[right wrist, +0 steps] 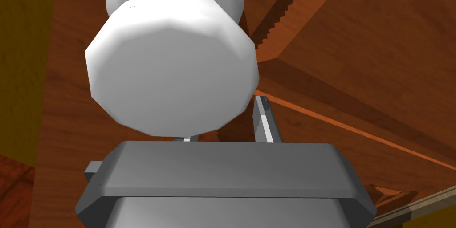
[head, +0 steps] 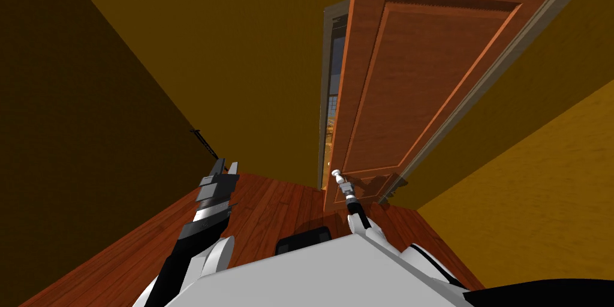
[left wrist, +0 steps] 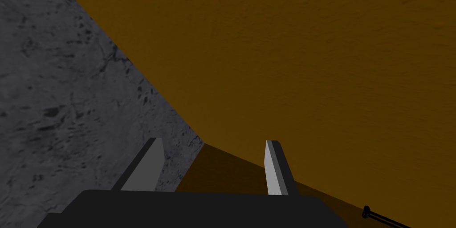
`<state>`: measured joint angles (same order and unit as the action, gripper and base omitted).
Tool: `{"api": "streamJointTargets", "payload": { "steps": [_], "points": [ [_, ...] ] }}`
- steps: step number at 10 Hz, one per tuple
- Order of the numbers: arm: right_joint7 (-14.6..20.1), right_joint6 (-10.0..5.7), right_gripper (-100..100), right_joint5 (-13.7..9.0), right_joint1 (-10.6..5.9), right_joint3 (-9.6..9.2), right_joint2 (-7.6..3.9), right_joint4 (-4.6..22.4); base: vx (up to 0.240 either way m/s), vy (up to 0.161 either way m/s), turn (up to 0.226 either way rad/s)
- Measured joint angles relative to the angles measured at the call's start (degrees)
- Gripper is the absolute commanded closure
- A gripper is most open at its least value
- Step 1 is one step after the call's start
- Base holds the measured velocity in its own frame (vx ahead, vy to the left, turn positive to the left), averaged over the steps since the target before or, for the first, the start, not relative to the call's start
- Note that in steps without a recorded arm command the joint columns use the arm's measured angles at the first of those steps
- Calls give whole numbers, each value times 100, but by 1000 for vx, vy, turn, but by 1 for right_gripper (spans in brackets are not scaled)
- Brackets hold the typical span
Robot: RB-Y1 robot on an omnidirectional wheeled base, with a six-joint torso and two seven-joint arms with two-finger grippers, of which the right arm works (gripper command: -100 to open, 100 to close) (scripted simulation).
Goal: Pull the door open
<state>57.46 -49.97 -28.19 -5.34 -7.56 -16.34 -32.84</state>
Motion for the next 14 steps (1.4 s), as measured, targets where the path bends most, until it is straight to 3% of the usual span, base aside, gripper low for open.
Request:
{"api": "streamJointTargets", "payload": {
  "steps": [1,2,3,4,6,11,12,14],
  "points": [
    [39,-79,-100,5,-116,-20,40,211,11,4,37],
    [6,-43,-100,3,-15,-23,59,118,13,26,54],
    [-24,0,-100,17,54,-51,91,-28,-2,53,46],
    [-132,151,-100,9,230,-42,130,-533,-8,36,-34],
    [-80,74,-100,17,101,-53,116,-359,-16,-2,14],
    [598,88,-100,-203,50,-183,122,-488,-102,-37,63],
    [728,129,-100,-261,123,-200,130,-627,-68,-15,3],
    [939,143,-100,-320,96,-242,139,-586,-71,-27,35]
  ]
}}
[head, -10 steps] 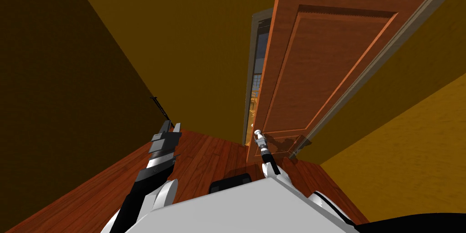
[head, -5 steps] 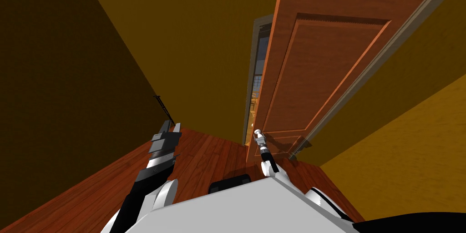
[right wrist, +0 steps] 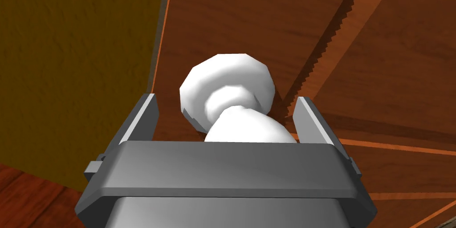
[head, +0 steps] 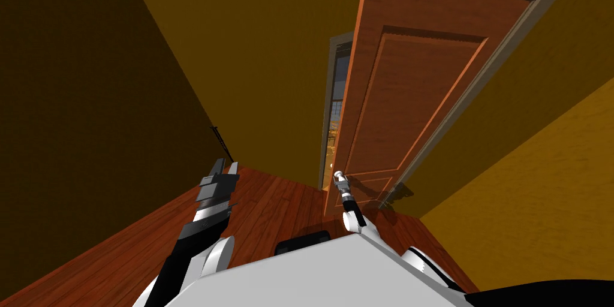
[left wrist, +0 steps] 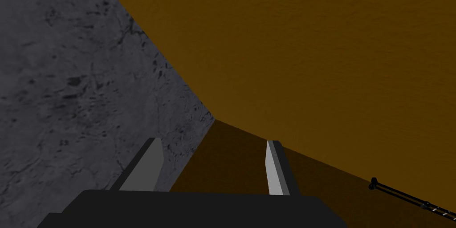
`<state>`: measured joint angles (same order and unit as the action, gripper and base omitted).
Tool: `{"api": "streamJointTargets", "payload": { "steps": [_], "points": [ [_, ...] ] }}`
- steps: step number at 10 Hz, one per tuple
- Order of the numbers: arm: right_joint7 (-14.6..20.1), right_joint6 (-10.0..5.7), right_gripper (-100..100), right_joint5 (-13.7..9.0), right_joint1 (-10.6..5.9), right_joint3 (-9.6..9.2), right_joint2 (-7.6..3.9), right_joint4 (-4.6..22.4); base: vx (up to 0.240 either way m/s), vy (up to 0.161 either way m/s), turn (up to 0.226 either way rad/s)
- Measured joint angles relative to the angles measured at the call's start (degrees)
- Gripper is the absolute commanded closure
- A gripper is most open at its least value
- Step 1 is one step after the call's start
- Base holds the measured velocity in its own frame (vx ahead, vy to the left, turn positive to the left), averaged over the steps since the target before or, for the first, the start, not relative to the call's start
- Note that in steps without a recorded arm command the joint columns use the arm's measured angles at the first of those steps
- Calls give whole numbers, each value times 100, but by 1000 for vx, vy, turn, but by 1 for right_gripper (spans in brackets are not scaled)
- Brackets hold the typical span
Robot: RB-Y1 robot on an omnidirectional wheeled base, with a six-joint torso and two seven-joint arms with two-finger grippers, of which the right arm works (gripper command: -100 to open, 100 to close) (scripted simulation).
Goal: Pull the door open
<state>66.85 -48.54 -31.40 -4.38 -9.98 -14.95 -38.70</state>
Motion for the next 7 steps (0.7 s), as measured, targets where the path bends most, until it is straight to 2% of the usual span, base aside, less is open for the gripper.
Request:
{"api": "streamJointTargets", "payload": {
  "steps": [3,4,7],
  "points": [
    [436,-9,-100,-140,-58,-73,14,-27,-89,-38,52],
    [546,58,-100,-193,9,-86,2,-190,-93,-29,39],
    [933,40,-100,-304,-47,-159,17,-151,-92,-32,28]
  ]
}}
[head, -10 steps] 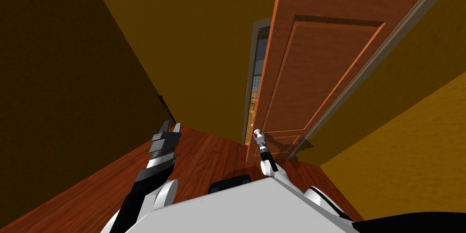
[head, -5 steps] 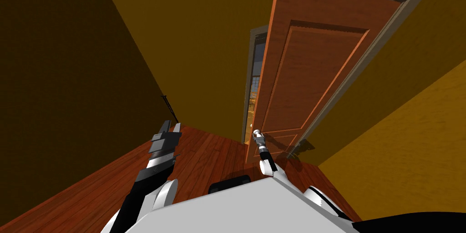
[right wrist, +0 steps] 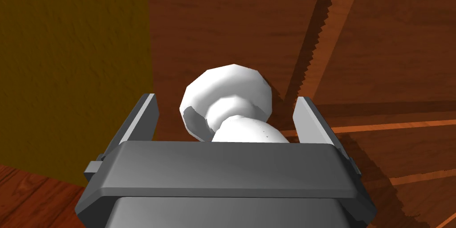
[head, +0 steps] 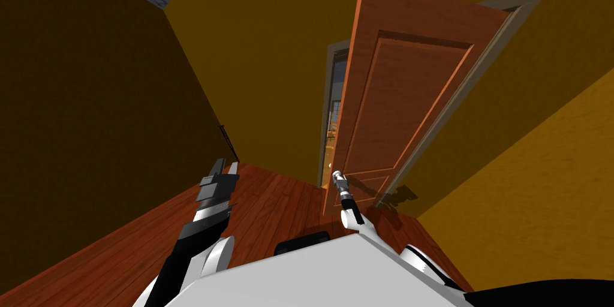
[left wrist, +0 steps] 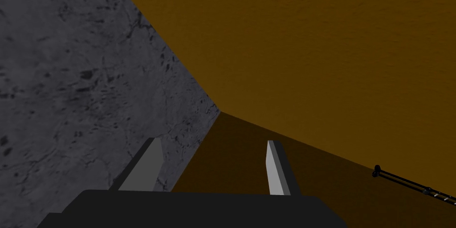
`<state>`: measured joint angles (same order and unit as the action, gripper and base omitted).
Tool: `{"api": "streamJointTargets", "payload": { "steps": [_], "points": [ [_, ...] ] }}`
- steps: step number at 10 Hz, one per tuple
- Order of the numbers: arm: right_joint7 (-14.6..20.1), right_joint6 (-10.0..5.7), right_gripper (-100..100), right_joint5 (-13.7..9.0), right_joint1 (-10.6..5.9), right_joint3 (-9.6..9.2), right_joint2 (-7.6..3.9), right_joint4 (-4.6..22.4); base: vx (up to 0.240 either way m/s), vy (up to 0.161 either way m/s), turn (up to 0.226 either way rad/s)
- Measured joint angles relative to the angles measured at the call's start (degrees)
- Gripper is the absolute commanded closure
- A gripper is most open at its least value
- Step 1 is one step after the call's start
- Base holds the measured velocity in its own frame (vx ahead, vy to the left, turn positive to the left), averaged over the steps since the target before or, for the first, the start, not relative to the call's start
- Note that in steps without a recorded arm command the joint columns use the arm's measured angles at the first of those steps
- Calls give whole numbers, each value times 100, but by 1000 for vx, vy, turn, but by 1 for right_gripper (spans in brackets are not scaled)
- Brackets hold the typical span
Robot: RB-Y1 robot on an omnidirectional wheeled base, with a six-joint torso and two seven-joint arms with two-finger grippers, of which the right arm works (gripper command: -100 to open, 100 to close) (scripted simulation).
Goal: Pull the door open
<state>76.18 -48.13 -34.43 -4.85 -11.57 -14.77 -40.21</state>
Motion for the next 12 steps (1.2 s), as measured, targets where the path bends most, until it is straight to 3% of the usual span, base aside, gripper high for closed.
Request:
{"api": "streamJointTargets", "payload": {
  "steps": [4,5,9,11,12],
  "points": [
    [264,85,-100,-113,66,-32,4,-203,-52,-23,35],
    [252,60,-100,-127,210,-11,-28,-343,17,4,32],
    [535,-377,-100,-116,325,-62,-119,10,30,6,69],
    [628,-538,-100,-133,580,-61,-198,-102,24,-4,39],
    [630,-544,100,-135,595,-60,-203,-117,-1,-6,-28]
  ]
}}
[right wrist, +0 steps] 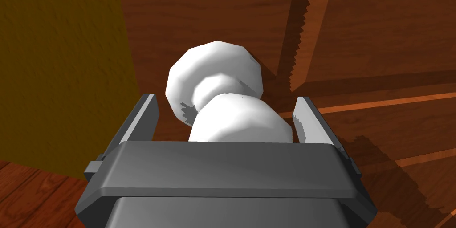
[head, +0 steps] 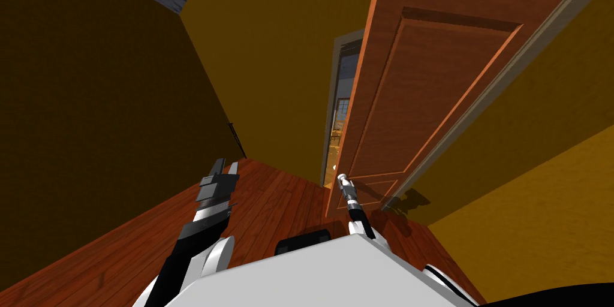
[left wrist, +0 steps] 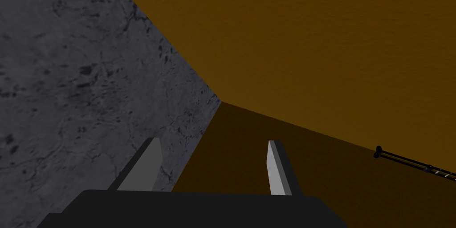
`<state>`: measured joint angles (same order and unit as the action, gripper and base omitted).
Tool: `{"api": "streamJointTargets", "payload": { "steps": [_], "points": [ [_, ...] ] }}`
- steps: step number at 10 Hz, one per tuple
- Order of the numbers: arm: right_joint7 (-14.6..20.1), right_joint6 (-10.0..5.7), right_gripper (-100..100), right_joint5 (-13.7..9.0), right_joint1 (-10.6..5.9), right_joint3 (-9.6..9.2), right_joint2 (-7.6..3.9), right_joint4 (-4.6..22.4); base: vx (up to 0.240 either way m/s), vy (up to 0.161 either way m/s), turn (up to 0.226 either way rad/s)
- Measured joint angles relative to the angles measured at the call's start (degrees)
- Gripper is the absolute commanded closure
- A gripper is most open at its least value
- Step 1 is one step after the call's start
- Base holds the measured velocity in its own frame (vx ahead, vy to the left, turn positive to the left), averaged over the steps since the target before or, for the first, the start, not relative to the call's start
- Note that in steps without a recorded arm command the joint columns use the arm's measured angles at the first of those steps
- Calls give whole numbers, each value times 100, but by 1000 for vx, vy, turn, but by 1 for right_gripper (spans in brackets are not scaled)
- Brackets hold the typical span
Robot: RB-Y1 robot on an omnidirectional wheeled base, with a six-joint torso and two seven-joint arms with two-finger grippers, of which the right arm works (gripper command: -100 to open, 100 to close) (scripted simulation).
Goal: Pull the door open
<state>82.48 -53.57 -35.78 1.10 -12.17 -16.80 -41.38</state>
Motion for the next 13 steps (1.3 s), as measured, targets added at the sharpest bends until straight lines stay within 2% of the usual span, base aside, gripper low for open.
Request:
{"api": "streamJointTargets", "payload": {
  "steps": [5,6,8,13],
  "points": [
    [-4,3,100,-5,-18,16,-16,18,-2,-3,1],
    [-3,3,100,-5,-18,16,-16,18,-124,-29,180],
    [193,-35,100,45,-12,-78,-208,30,-211,-93,230],
    [709,-39,100,207,130,-432,-557,-30,-197,-56,159]
  ]
}}
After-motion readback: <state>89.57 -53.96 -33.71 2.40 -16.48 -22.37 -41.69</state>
